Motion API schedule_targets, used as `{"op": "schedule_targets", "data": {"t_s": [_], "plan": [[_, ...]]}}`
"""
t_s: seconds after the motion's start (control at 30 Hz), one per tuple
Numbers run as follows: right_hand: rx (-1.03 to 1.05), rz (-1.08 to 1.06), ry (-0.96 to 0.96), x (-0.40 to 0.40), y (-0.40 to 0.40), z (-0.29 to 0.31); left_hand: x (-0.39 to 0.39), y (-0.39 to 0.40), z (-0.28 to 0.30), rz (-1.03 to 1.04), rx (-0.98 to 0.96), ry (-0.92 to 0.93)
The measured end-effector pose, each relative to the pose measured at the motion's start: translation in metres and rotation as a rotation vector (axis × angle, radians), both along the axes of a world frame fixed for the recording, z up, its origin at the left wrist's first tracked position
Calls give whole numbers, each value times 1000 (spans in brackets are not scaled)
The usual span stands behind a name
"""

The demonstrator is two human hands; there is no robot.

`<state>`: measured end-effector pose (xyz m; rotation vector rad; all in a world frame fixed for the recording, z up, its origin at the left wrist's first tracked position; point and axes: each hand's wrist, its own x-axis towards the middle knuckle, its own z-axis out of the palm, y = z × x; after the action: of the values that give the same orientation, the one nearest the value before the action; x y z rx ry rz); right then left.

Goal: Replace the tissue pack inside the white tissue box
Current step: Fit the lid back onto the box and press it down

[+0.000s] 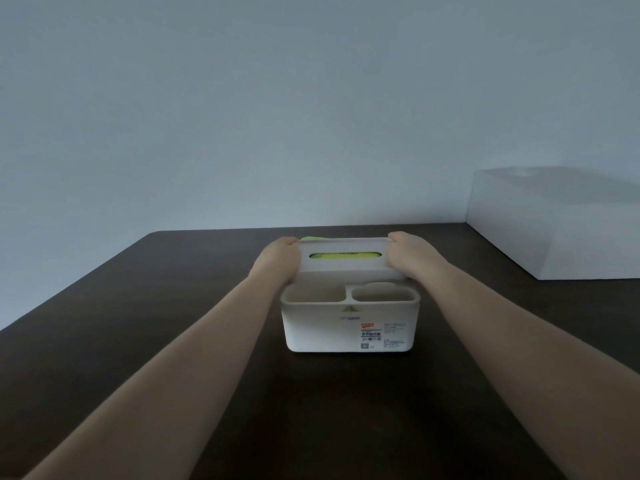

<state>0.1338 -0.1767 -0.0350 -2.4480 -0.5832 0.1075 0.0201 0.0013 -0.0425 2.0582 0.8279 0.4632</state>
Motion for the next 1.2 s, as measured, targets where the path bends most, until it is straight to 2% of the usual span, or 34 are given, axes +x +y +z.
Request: {"op": "schedule_targets", "data": {"t_s": [0.17, 0.3, 0.57, 0.77, 1.03, 1.13, 1.2], "plan": [[62, -63, 24, -25, -10, -8, -16, -12, -2, 34, 54, 106], [61, -84, 0, -42, -14, -14, -28, -19, -9, 37, 5, 143], [30, -110, -57, -48, -12, -20, -34, -20, -17, 73, 246, 188], [21, -111, -73, -50, -13, -18, -33, -18, -25, 77, 189, 148], [44, -122, -42, -57, -13, -15, -39, -23, -18, 69, 213, 155], [68, -80, 13, -61, -19, -13, -45, -30, -11, 44, 136, 176], [82, -31, 82, -66, -26, -8, -52, -34, -6, -2, 8, 184]]}}
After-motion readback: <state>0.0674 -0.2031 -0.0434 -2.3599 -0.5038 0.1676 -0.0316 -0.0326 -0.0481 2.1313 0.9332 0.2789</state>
